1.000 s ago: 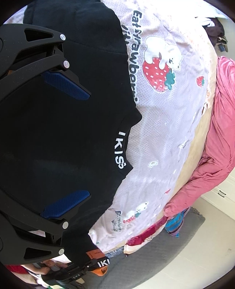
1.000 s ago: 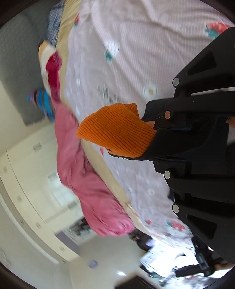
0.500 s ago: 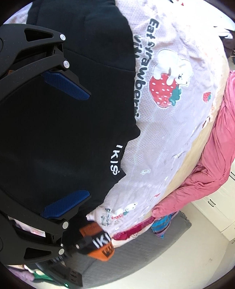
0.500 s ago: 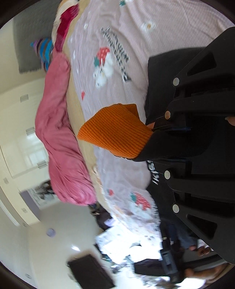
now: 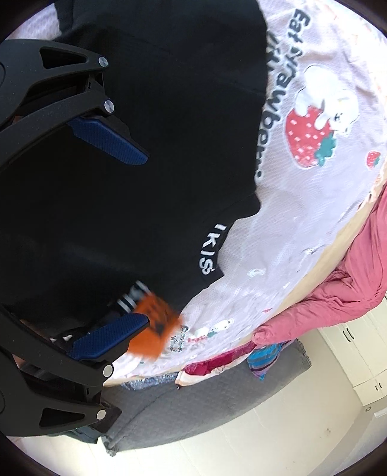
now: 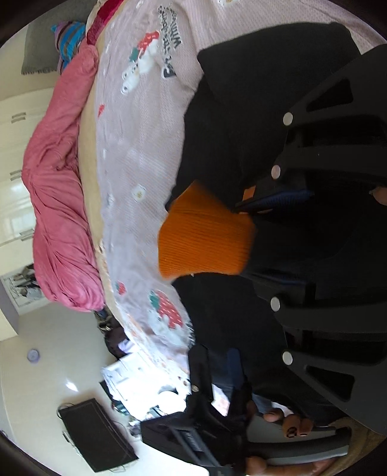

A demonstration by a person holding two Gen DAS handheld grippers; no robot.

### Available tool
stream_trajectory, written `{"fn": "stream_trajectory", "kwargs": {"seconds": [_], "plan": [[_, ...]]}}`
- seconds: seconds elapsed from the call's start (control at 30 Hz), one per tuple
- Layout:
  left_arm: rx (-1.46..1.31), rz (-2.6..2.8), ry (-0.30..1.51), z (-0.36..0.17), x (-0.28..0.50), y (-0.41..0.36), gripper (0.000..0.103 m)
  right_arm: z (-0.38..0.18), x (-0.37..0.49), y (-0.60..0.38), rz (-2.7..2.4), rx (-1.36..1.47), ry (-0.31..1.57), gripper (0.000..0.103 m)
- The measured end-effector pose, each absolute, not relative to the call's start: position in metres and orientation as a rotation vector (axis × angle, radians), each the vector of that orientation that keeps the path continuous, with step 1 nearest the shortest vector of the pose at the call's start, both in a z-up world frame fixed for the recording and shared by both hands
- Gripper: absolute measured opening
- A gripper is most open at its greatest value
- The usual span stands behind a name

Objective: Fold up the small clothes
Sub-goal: 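Carry the cuff across the shirt body with the right gripper while the left gripper grasps it, then hold the orange cuff with the left gripper over the shirt body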

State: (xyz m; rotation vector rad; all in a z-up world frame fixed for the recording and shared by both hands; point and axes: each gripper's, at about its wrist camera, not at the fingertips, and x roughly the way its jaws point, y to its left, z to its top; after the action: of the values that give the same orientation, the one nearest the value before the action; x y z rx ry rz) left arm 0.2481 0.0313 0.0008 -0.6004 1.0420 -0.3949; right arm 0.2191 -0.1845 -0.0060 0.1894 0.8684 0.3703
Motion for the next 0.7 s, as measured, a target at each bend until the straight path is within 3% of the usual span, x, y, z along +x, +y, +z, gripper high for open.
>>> {"fn": "stream_trajectory", "kwargs": {"seconds": [0.17,0.33,0.5,0.63,0.7], "plan": [[-0.607,-0.407,1.062,-0.006,0.247,0.026,0.094,-0.004,0.204,-0.186,0.451,0.217,0.875,0.055],[-0.582,-0.461,1.105,-0.015,0.244,0.008,0.089,0.001,0.196,-0.210,0.423,0.280,0.877,0.056],[-0.535,-0.491,1.158,-0.026,0.239,-0.012,0.076,0.008,0.198,-0.236,0.375,0.357,0.852,0.056],[-0.507,-0.498,1.157,-0.031,0.235,-0.023,0.057,0.010,0.198,-0.244,0.360,0.373,0.845,0.056],[-0.479,-0.498,1.155,-0.032,0.234,-0.029,0.055,0.011,0.198,-0.247,0.356,0.380,0.844,0.056]]}}
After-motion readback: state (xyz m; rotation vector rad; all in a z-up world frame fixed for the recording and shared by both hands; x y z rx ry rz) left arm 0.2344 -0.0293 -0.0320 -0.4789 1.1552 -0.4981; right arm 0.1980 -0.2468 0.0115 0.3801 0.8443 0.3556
